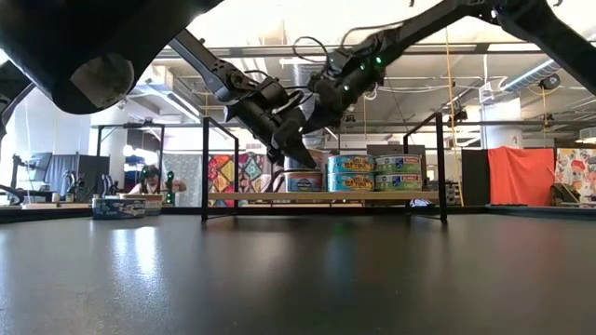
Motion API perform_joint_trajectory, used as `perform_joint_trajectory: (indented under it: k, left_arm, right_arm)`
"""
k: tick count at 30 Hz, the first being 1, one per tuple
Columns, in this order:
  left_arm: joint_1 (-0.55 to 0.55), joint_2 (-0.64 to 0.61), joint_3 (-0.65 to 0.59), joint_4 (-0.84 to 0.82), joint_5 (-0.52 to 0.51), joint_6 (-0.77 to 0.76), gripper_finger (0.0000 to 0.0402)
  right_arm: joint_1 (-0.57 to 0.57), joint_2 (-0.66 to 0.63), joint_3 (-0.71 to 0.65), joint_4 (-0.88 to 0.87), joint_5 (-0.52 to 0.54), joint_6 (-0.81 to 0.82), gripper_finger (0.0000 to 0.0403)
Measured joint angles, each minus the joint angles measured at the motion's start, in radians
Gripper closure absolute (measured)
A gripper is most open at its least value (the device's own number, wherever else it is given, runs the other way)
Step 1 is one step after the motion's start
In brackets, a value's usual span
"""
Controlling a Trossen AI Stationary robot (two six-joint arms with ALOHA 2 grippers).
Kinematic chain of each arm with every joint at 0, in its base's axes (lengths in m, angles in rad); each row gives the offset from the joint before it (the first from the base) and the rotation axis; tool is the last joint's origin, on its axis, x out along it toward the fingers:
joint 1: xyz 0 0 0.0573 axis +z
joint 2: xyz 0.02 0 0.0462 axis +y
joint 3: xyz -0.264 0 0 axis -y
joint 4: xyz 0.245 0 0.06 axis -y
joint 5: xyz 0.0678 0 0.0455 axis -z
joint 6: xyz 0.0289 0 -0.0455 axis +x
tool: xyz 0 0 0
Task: Stack canned seafood by type on shelf
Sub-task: Stack the blue-pink tuna can on top of the other blue-pink tuna can on the shelf
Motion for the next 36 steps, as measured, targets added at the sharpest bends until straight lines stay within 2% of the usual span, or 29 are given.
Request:
perform_joint_trajectory:
  k: [7, 13, 23, 36]
  left_arm:
    - [-0.002, 0.0, 0.0, 0.001, -0.015, -0.01, 0.0017]
    - [-0.004, 0.001, 0.0, 0.001, -0.019, -0.011, 0.0017]
    - [-0.016, 0.004, 0.0, 0.059, -0.023, -0.034, 0.0015]
    - [-0.019, 0.005, -0.001, 0.036, -0.012, -0.036, 0.0002]
  right_arm:
    - [-0.023, 0.0, -0.153, 0.224, -0.104, 0.074, 0.0391]
    - [-0.023, 0.0, -0.192, 0.236, -0.251, 0.086, 0.039]
    - [-0.022, 0.0, -0.201, 0.293, -0.239, 0.1, 0.039]
    - [-0.012, -0.004, -0.314, 0.312, -0.218, 0.101, 0.039]
